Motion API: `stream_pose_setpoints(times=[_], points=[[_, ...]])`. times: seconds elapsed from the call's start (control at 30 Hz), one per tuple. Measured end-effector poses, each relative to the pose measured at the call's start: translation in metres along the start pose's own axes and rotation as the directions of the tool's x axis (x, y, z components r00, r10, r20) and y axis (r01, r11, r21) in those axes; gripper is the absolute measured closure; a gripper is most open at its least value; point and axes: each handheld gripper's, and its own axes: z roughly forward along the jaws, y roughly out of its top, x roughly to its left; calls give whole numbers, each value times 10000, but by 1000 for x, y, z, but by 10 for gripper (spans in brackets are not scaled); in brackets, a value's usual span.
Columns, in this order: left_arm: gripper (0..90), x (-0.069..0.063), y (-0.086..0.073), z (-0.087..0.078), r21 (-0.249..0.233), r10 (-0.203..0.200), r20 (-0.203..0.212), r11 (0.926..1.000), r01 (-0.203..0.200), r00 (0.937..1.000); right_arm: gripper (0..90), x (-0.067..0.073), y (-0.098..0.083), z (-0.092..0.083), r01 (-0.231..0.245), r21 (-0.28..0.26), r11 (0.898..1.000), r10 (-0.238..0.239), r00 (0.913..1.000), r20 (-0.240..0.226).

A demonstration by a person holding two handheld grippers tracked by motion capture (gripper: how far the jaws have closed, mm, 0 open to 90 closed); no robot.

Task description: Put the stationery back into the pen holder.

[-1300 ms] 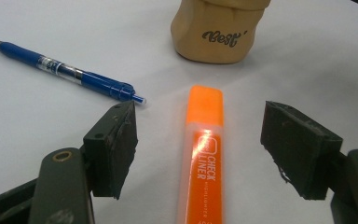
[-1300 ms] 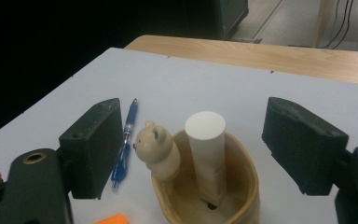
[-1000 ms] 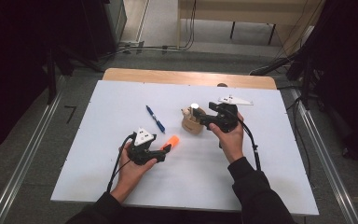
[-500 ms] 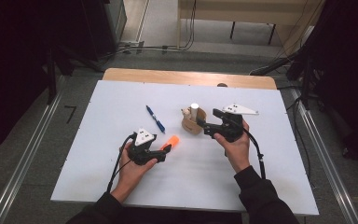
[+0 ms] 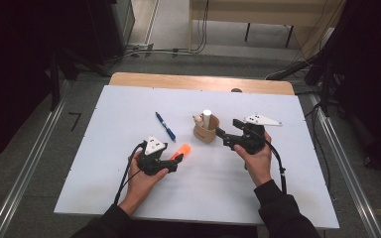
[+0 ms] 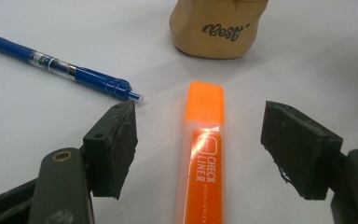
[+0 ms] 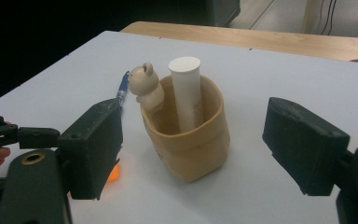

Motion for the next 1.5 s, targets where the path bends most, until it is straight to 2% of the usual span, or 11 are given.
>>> stream_pose_setpoints(times=[0.6, 1.0, 1.23, 1.4, 1.5], points=[[277, 0, -1, 7, 73, -84, -19, 9999, 84, 10000, 181, -5, -9, -4, -28, 291, 9996, 24, 9999, 119], [296, -2, -2, 16, 434, -29, -112, 9991, 34, 9999, 181, -7, -12, -8, -19, 344, 9994, 13, 9998, 189], [331, -5, -1, 18, 648, 268, -233, 9976, -252, 9994, 181, -7, -15, -9, -51, 452, 9990, 42, 9998, 200], [353, -4, -1, 20, 833, 130, -249, 9965, -109, 9996, 181, -8, -16, -10, -102, 441, 9990, 92, 9997, 233], [359, -5, 0, 22, 954, 189, -327, 9953, -157, 9993, 181, -9, -17, -11, -66, 441, 9990, 56, 9997, 231]])
